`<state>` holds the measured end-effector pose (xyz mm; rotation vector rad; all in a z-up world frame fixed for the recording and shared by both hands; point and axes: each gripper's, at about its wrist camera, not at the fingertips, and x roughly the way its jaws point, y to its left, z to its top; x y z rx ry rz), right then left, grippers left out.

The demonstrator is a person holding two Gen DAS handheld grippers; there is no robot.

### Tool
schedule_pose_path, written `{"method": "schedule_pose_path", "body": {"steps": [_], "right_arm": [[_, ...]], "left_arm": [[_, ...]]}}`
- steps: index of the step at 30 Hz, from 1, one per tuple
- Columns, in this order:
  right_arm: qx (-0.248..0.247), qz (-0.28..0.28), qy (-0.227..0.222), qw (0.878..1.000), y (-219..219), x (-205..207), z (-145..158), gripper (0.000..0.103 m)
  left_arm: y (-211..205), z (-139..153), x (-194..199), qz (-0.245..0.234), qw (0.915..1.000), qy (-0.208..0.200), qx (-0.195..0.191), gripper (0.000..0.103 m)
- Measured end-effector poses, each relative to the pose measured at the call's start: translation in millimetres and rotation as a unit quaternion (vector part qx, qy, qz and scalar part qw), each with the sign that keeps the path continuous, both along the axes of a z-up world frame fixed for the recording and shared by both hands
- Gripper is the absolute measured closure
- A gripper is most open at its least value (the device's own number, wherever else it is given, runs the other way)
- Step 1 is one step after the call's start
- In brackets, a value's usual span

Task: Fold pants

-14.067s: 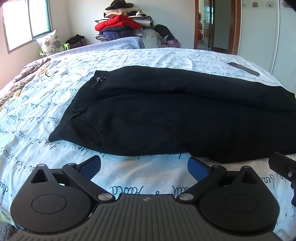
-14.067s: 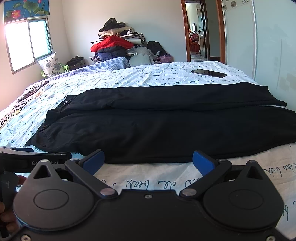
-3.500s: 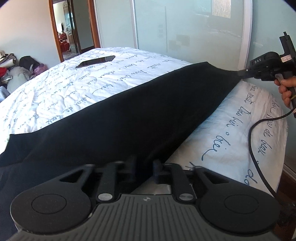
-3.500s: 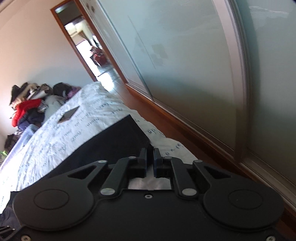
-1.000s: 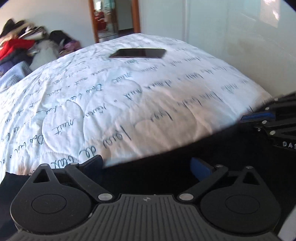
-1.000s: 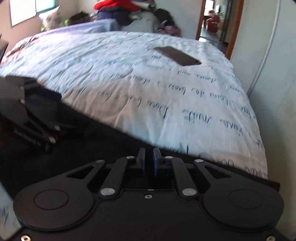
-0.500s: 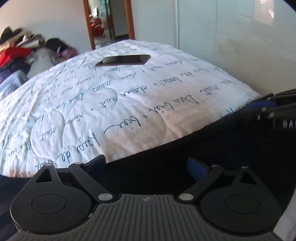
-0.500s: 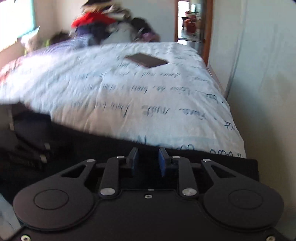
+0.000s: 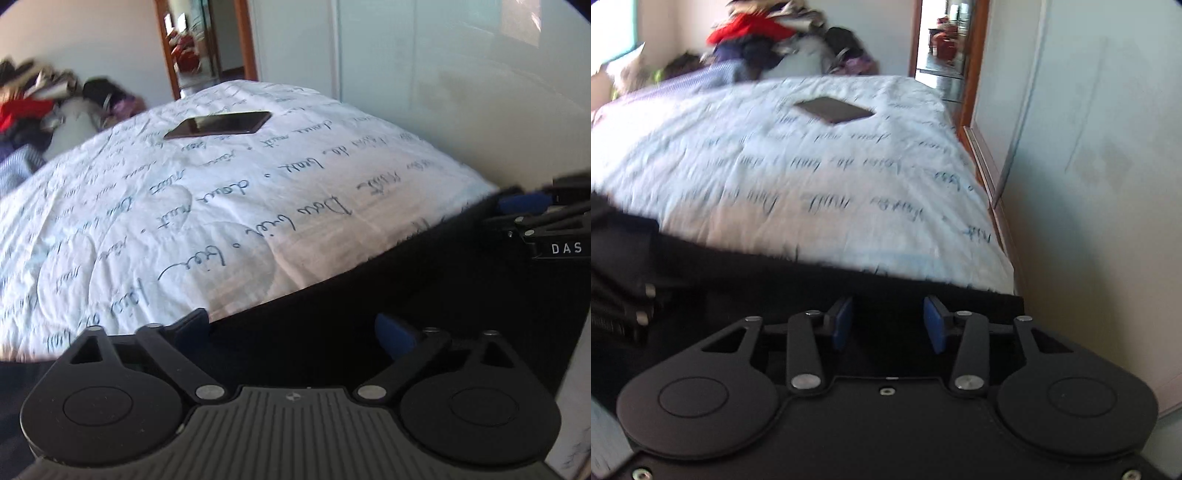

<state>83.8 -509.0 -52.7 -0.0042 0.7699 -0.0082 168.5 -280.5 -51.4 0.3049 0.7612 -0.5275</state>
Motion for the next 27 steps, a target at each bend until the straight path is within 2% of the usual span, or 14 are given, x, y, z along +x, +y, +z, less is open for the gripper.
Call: {"method": "schedule_pose_path", "body": {"steps": [1,3,6,7,8,9,10,12,13,17,20,25,26,27], "right_arm": [[-0.013,0.001,-0.010,1.000,3,-9,6,0.063],[-0.031,0.014,-0.018,0.999,9,-28,13,0.063],[-0.016,0.038,0.016,0.999,12,-32,-3,0.061],[-0.022,0.034,0.014,0.999,12,-29,-11,0.058],[-0.019,0.024,0.000,1.000,10,-26,-15,0.054],[-0.010,0.006,-0.003,1.000,6,-22,-16,0.047],[0.000,-0.018,-0.004,1.000,4,-19,-13,0.046],[-0.018,-0.042,-0.029,0.999,14,-24,0,0.053],[-0.030,-0.031,-0.045,0.998,24,-31,5,0.053],[-0.011,0.065,-0.061,0.996,73,-51,15,0.050],[-0.004,0.133,-0.057,0.990,112,-50,13,0.048],[0.006,0.225,-0.032,0.974,177,-16,3,0.052],[0.009,0.235,-0.019,0.972,184,-5,-1,0.053],[0.013,0.239,-0.003,0.971,190,9,-7,0.059]], "left_arm": [[5,5,-5,-0.003,1.0000,-0.003,-0.005,0.020],[11,9,-17,-0.013,0.9997,-0.022,-0.001,0.018],[1,-2,-18,-0.023,0.9990,-0.025,0.028,0.014],[-5,-8,-14,-0.019,0.9990,-0.026,0.031,0.010],[-8,-11,-11,-0.009,0.9990,-0.037,0.024,0.001],[-10,-13,-6,0.001,0.9988,-0.043,0.025,0.001],[-11,-12,-3,0.006,0.9989,-0.039,0.025,0.001],[-3,-2,-4,0.013,0.9995,-0.025,0.010,0.009],[3,3,-10,0.012,0.9995,-0.028,0.008,0.017],[53,18,-39,0.057,0.9948,-0.081,0.024,0.015],[106,25,-45,0.113,0.9896,-0.085,0.026,0.014],[168,20,-6,0.195,0.9760,-0.062,0.073,0.016],[175,18,6,0.208,0.9736,-0.053,0.079,0.017],[181,17,17,0.216,0.9725,-0.044,0.076,0.017]]}}
